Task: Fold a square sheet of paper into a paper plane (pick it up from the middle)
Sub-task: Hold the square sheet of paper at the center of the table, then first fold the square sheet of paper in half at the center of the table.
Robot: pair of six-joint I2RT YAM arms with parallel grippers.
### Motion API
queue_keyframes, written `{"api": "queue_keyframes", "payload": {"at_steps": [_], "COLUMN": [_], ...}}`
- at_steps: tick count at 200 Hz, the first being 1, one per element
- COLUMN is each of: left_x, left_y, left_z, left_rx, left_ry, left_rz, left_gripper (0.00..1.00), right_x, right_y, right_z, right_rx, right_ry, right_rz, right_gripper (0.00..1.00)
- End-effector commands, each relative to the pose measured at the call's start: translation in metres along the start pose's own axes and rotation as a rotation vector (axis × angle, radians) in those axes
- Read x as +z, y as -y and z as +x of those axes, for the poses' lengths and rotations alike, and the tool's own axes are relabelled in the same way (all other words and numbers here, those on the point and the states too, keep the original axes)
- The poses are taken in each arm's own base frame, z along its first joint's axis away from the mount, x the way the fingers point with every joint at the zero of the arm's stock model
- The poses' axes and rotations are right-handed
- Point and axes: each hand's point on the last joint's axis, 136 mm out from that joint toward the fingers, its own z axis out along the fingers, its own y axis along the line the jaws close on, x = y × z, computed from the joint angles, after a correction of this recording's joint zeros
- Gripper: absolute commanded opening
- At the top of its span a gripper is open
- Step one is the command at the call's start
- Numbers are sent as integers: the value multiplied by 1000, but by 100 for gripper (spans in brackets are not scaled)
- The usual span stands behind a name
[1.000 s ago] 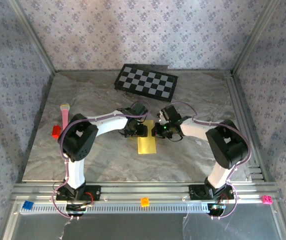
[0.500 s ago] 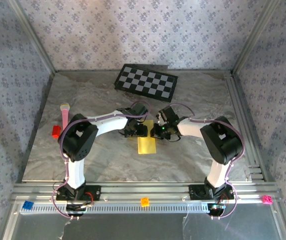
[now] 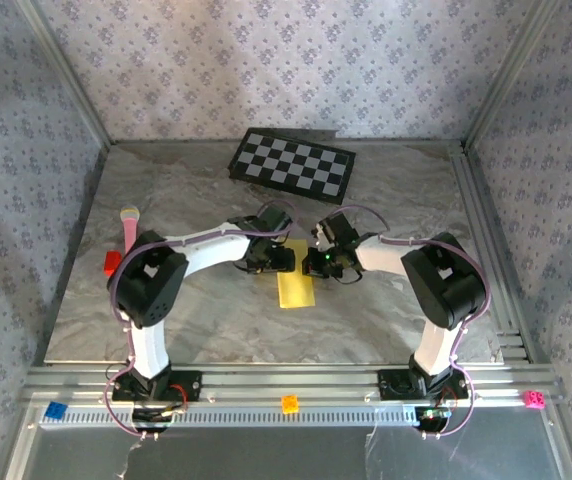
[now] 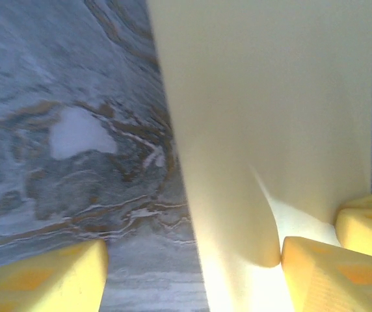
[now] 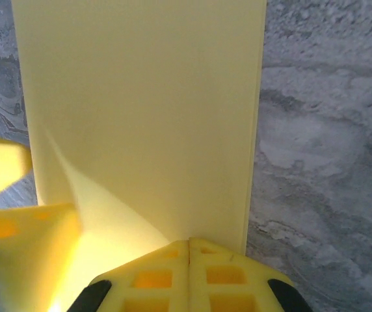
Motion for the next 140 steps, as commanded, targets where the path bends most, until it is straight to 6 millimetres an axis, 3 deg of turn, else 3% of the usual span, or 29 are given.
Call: {"api": "queue_keyframes", "payload": {"at_steps": [1,19,57,102,140], "left_x": [-38,-51,-68,-47,-30], "left_y": [-3,0,36,53,57], "left_z": [-26,-31,-31,-20,-17], "left_rx": [-71,-118,-106,-97,-130], "left_ry": [120,148,132,38,3], "left_rz": [67,170,449,551,592], "left_gripper": [72,68,38,10,0], "right_x": [1,-1,-1,2,3], "right_y": [45,47,43,42,43], "right_z": [27,25,24,24,25], "right_rx": [25,-3,-8,19,24], "right_ry": [-96,-111,-118,-107,-110], "right_rz": [164,188,171,164,170], "right_gripper": [0,0,0,0,0]}}
